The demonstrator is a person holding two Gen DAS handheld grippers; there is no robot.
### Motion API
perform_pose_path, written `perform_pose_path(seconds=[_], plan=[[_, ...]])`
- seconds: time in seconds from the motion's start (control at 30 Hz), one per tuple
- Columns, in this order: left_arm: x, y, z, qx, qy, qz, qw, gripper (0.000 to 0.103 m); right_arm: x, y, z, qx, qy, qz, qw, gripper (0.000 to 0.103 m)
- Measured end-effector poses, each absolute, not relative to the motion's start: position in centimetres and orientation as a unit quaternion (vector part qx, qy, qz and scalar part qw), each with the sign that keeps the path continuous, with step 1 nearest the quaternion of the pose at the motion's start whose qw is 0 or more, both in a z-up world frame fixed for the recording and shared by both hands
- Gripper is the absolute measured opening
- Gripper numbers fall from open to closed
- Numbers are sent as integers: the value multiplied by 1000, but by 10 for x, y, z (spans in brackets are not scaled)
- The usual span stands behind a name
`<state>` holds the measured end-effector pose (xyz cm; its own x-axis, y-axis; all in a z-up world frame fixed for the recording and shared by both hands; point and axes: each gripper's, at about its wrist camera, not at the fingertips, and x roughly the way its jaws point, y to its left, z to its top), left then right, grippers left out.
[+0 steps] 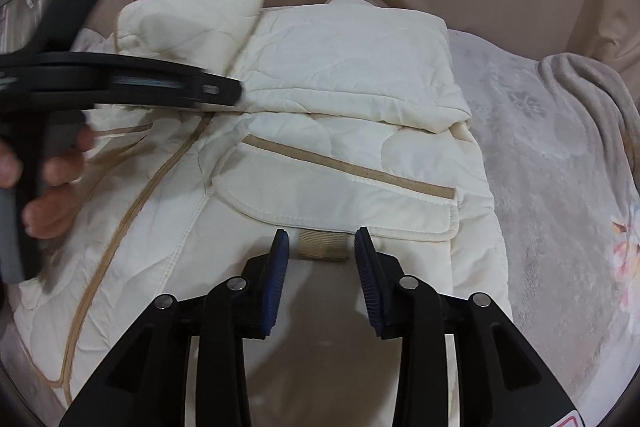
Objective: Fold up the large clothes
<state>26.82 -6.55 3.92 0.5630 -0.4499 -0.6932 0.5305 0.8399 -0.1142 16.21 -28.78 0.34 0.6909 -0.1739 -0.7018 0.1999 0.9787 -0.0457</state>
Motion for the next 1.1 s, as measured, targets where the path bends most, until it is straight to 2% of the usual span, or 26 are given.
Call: perform_pose_path(seconds=[0.1, 0.17, 0.27, 0.37, 0.43, 0.63, 0.67, 0.7, 0.73, 0.8, 0.93, 1.0, 1.03, 1.1], plan=[[250, -23, 54, 53, 347, -263, 899, 89, 154, -294, 12, 17, 368, -105, 924, 42], [243, 8, 56, 43, 334, -225, 914, 89, 155, -293, 24, 10, 357, -105, 928, 42], [262, 46, 53, 18, 345, -149, 927, 89, 171, -277, 47, -3, 340, -78, 937, 47], [287, 86, 49, -42, 368, -96, 924, 89, 205, -242, 67, -24, 325, -30, 945, 59], [301, 109, 45, -79, 383, -79, 917, 89, 231, -207, 69, -70, 319, -3, 945, 67], [328, 133, 28, -113, 406, -40, 906, 88, 297, -121, 36, -229, 322, 14, 919, 68], [331, 135, 24, -115, 410, -39, 904, 87, 308, -118, 31, -234, 331, 14, 914, 66], [334, 135, 22, -114, 413, -37, 903, 87, 317, -119, 28, -231, 341, 16, 911, 47], [336, 136, 20, -113, 415, -37, 902, 87, 327, -125, 27, -213, 354, 20, 910, 5], [339, 137, 19, -115, 417, -42, 900, 85, 331, -152, 45, -135, 352, 30, 926, 3], [335, 141, 32, -133, 406, -69, 901, 85, 305, -261, 90, 48, 291, -7, 956, 4], [336, 140, 36, -150, 407, -84, 897, 85, 297, -313, 86, 108, 288, -49, 950, 5], [338, 138, 37, -158, 410, -93, 893, 85, 294, -342, 76, 136, 302, -74, 941, 13], [346, 130, 36, -180, 424, -115, 880, 85, 292, -380, 54, 173, 338, -101, 920, 18]])
